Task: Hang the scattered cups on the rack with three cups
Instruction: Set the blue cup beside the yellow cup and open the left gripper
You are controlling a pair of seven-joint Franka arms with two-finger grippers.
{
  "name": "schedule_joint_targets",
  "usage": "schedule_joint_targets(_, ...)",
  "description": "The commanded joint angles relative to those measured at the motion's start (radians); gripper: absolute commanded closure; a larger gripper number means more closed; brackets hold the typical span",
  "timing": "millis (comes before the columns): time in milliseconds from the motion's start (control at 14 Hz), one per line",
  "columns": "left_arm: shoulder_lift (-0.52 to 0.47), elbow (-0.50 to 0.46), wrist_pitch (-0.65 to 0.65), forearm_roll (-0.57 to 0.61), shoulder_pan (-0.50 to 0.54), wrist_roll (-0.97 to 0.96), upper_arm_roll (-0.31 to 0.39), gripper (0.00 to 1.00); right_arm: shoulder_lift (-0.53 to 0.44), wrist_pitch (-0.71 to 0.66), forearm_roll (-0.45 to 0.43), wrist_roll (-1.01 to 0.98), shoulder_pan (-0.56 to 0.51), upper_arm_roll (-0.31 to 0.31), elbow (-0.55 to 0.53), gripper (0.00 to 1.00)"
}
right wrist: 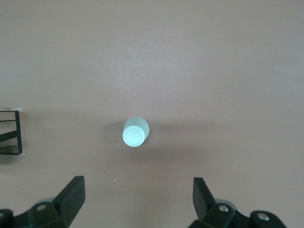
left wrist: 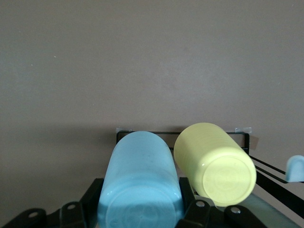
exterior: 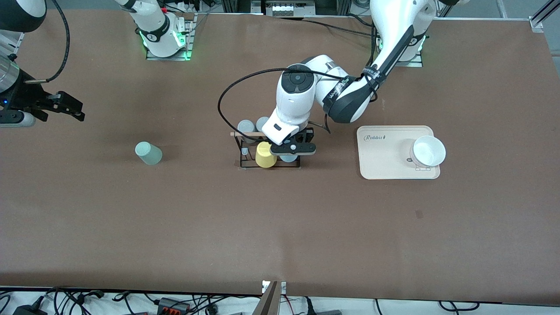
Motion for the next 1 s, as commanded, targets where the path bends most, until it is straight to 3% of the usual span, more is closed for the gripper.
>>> schedule_joint_targets(0, 0.030, 0.014, -0.008, 0.025, -0.011, 0.063, 0.000, 0.69, 0.003, -0.014, 0.016, -0.018, -0.003, 0.002, 0.015, 0.00)
schedule_joint_targets(643, 0.059, 0.013, 0.013, 0.027, -0.007, 0.145, 0.000, 0.67, 0.011, -0.023, 0.008, -0.016, -0.003, 0.002, 0.016, 0.00)
schedule_joint_targets(786, 0.057, 0.014, 0.012, 0.025, -0.005, 0.151, 0.002, 0.23, 0.032, -0.019, 0.010, -0.013, 0.002, 0.002, 0.015, 0.00)
schedule_joint_targets(857, 0.054, 0.016, 0.012, 0.025, -0.002, 0.152, 0.002, 0.16, 0.047, -0.014, 0.010, -0.012, 0.019, 0.002, 0.012, 0.00)
schedule_joint_targets(929, 0.051, 0.016, 0.012, 0.025, 0.000, 0.154, 0.003, 0.00, 0.058, -0.011, 0.008, -0.009, 0.025, 0.002, 0.010, 0.00)
